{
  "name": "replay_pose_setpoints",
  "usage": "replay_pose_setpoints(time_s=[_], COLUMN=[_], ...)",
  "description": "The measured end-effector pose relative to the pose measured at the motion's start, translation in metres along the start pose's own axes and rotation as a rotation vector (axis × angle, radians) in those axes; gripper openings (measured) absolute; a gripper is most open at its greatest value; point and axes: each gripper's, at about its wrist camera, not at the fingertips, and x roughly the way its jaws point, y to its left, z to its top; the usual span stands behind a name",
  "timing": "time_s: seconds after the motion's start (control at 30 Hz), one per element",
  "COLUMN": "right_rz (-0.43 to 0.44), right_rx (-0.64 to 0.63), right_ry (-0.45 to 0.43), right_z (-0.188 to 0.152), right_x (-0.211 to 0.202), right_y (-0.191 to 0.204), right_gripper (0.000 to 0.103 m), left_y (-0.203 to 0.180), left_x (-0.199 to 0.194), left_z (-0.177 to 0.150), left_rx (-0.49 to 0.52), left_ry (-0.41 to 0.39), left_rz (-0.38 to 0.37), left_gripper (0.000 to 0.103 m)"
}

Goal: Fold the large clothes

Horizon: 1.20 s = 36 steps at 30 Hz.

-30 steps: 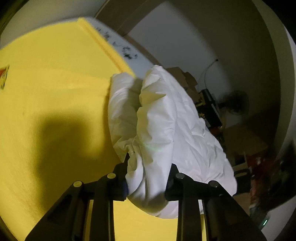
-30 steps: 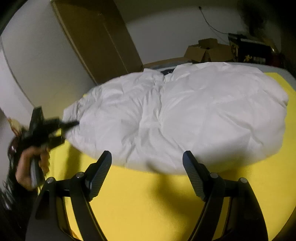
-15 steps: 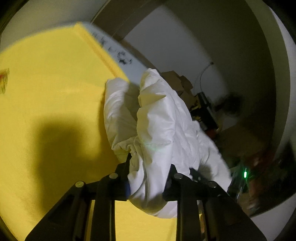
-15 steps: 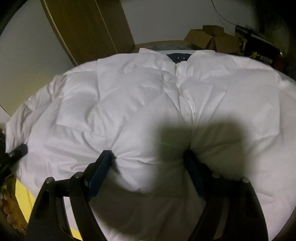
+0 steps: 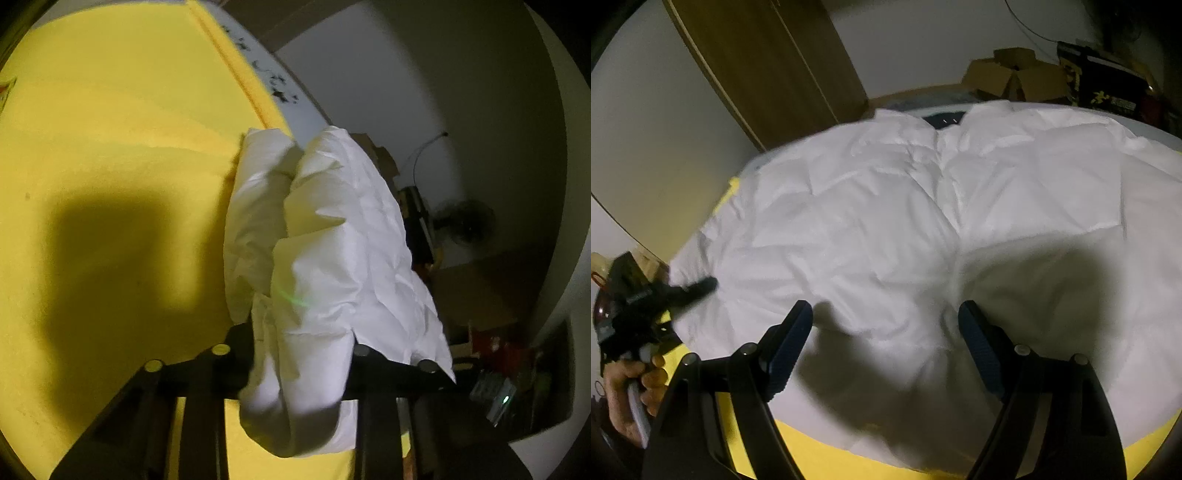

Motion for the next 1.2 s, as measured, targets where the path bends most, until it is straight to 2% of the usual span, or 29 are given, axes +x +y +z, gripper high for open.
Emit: replay_pose_setpoints(time_s=[0.1,0.2,0.27,0.33,0.4,0.5,0.57,0.67,0.73,0.87,1.03,1.2], right_rz=[0.005,-0.092,-0.09,0.006,0.043,-0.041,-0.117,-0.128,-0.135,-0.164,-0.119,-0.109], right_rx=[-0.02,-0.117,-0.118,-0.023,0.025,0.021,0.072,0.17,0.232,0.332,0.448,0.497], right_ry=[-0.027,0.058,0.083,0.041,-0.064,-0.191,-0.238,-0.248,-0.257,-0.269,-0.312,-0.343], right_z=[0.004,0.002,0.004,0.006,0.004,-0.003,-0.008,-0.018,-0.031,-0.059,-0.098,-0.127], right_x=[0.009,0.042,0.038,0.01,-0.037,-0.094,-0.129,-0.155,-0.172,-0.19,-0.217,-0.24], right_y=[0.002,0.01,0.012,-0.001,-0.014,-0.037,-0.071,-0.12,-0.155,-0.205,-0.248,-0.275], right_gripper=[0.082,0.084,0.084,0.08,0.08,0.082,0.082,0.082,0.082,0.082,0.082,0.082], left_y=[-0.01,-0.033,-0.047,-0.058,-0.071,-0.104,-0.13,-0.169,-0.194,-0.247,-0.317,-0.37], left_x=[-0.006,-0.008,-0.015,-0.022,-0.025,-0.032,-0.036,-0.039,-0.05,-0.04,-0.004,0.061], left_z=[-0.001,-0.008,-0.015,-0.019,-0.023,-0.033,-0.044,-0.054,-0.063,-0.081,-0.128,-0.19], left_rx=[0.058,0.157,0.21,0.242,0.277,0.345,0.388,0.431,0.425,0.472,0.579,0.665], left_ry=[-0.018,-0.051,-0.076,-0.093,-0.114,-0.156,-0.187,-0.223,-0.226,-0.256,-0.24,-0.154], left_rz=[0.031,0.092,0.126,0.149,0.171,0.217,0.235,0.224,0.176,0.143,0.095,0.063], left_gripper=[0.021,0.019,0.019,0.019,0.019,0.019,0.019,0.02,0.02,0.02,0.02,0.02])
